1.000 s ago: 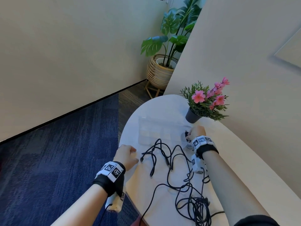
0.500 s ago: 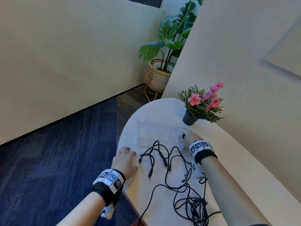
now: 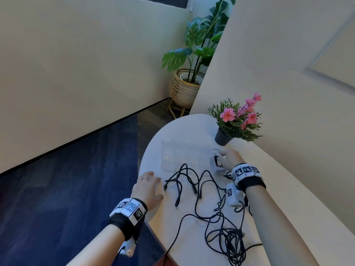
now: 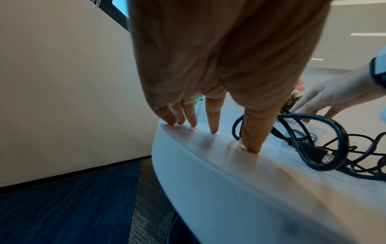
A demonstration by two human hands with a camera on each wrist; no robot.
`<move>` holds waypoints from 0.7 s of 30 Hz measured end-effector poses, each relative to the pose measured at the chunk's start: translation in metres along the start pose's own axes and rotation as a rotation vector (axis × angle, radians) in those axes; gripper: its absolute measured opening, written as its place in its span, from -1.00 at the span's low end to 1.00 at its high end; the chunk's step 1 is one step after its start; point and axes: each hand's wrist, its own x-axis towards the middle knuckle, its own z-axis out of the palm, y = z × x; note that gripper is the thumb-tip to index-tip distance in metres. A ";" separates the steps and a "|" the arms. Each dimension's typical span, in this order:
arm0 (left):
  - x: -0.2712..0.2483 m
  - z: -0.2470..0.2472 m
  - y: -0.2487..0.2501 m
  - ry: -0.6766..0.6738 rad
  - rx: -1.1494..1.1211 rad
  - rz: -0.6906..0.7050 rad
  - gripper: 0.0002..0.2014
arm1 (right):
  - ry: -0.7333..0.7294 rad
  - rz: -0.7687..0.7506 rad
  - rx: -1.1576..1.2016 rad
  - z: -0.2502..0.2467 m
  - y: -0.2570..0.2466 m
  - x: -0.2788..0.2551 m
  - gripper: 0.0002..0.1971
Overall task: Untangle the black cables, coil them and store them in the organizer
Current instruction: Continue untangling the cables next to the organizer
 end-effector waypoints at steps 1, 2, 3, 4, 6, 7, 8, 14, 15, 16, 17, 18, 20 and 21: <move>0.000 0.000 0.000 -0.001 -0.003 0.002 -0.38 | 0.064 0.007 0.094 -0.009 0.001 -0.013 -0.72; 0.000 0.000 0.000 -0.002 -0.002 0.004 -0.38 | 0.125 0.012 0.170 -0.016 0.004 -0.025 -0.68; -0.001 0.000 0.000 -0.006 0.002 0.006 -0.37 | 0.170 0.017 0.224 -0.022 0.007 -0.041 -0.65; -0.002 0.000 0.001 -0.012 0.006 0.012 -0.37 | 0.205 0.012 0.269 -0.023 0.011 -0.055 -0.65; -0.004 0.001 0.005 -0.017 0.019 0.029 -0.40 | 0.224 0.001 0.299 -0.018 0.018 -0.087 -0.66; -0.005 0.001 0.007 -0.016 0.020 0.036 -0.43 | 0.196 -0.007 0.291 -0.013 0.020 -0.102 -0.66; -0.007 0.002 0.009 -0.014 0.017 0.040 -0.46 | 0.143 -0.024 0.273 -0.005 0.023 -0.116 -0.64; -0.022 0.010 0.014 -0.022 -0.033 0.040 -0.49 | -0.348 -0.106 -0.108 0.048 0.028 -0.160 -0.50; -0.024 0.011 0.013 -0.018 -0.035 0.043 -0.49 | -0.304 -0.119 -0.103 0.052 0.027 -0.162 -0.62; -0.027 0.012 0.012 -0.016 -0.038 0.045 -0.49 | -0.232 -0.134 -0.081 0.053 0.027 -0.163 -0.73; -0.029 0.012 0.011 -0.016 -0.042 0.043 -0.49 | -0.158 -0.145 -0.062 0.052 0.027 -0.163 -0.81; -0.031 0.012 0.011 -0.013 -0.049 0.033 -0.48 | -0.091 -0.153 -0.040 0.049 0.027 -0.163 -0.84; -0.035 0.010 0.017 0.013 -0.110 -0.005 -0.48 | 0.027 -0.144 0.047 0.040 0.028 -0.165 -0.84; -0.037 0.008 0.023 0.044 -0.172 -0.014 -0.49 | 0.086 -0.140 0.102 0.034 0.028 -0.167 -0.83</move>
